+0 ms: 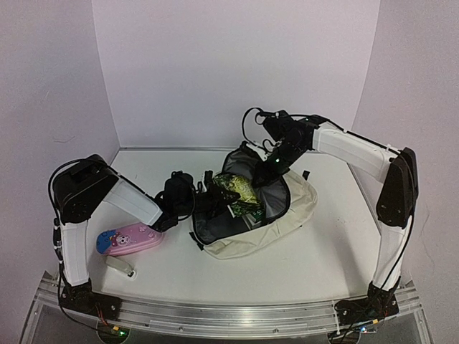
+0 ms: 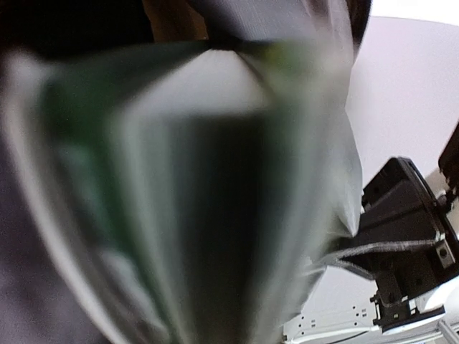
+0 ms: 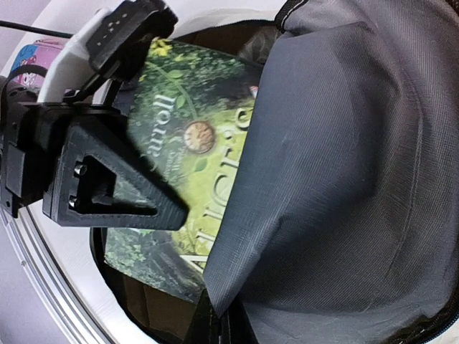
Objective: Pack the student bag
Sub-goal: Place the book in the student bag.
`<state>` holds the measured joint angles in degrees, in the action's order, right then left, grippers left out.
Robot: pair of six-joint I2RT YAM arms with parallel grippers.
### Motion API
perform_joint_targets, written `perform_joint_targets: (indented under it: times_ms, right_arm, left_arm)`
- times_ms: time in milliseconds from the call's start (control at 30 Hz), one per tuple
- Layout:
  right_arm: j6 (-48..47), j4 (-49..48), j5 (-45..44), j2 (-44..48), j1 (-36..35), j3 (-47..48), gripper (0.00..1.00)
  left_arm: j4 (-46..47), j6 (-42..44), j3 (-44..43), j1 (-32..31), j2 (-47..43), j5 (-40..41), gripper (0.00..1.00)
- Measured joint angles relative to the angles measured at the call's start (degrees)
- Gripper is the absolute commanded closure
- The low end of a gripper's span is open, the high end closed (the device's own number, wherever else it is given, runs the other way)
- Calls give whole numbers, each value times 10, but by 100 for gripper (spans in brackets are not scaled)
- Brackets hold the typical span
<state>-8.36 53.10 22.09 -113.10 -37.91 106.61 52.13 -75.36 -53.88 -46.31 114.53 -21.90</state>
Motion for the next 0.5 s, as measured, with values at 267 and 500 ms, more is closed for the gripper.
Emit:
perform_joint_targets:
  times_ms: [267,500]
  right_arm:
    - [-1,-2,1,0,0,-10,100]
    - [-2,-8,7,0,0,-20,100]
  left_arm:
    - [-76,2,-2,1,-1,51,29]
    - [-250,26,27,-13,-119,107,29]
